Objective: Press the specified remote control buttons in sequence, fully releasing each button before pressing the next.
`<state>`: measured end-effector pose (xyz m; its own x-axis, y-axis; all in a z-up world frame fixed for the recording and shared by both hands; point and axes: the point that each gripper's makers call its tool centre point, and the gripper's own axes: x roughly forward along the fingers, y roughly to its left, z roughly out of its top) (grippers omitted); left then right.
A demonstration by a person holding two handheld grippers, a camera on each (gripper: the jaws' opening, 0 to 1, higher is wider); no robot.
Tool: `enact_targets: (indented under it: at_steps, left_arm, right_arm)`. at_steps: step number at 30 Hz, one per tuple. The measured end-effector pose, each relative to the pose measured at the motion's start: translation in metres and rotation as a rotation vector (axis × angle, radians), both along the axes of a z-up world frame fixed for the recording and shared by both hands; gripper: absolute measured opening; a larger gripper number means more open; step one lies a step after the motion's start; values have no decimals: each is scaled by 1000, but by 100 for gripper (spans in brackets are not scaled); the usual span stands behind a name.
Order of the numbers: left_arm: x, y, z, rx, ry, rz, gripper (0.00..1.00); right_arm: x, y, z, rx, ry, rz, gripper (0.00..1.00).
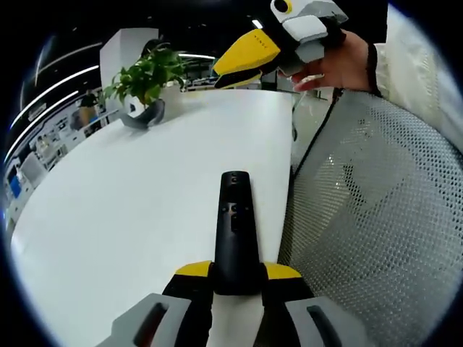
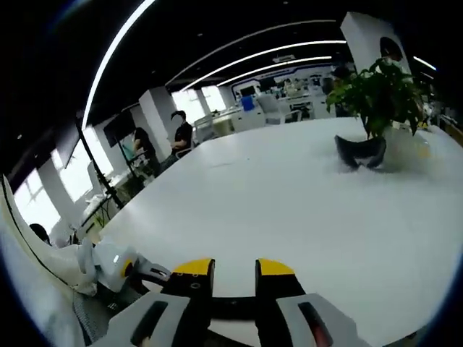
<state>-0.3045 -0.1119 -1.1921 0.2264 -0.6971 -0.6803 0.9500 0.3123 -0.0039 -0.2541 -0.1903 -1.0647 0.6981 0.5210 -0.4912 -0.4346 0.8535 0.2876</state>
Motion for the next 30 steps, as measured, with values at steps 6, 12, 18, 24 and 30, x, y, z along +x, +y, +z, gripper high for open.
enact_targets:
  at_steps: [6,12,18,24,30]
  left_arm:
    - [0,0,0,-4,-1,-2,25]
    - [0,0,-1,3,1,-12,25]
    - [1,0,-1,27,7,-21,24]
    - [4,4,-1,35,13,-35,24]
    - [7,5,-1,45,15,-56,23]
  right_arm:
    - [13,-14,14,-99,-154,-74,56]
    - [23,-35,14,-93,-187,-173,69]
    - [26,-48,20,-128,-236,-235,69]
    - [27,-44,18,-151,-242,-226,76]
    - [28,-40,13,-195,-235,-207,90]
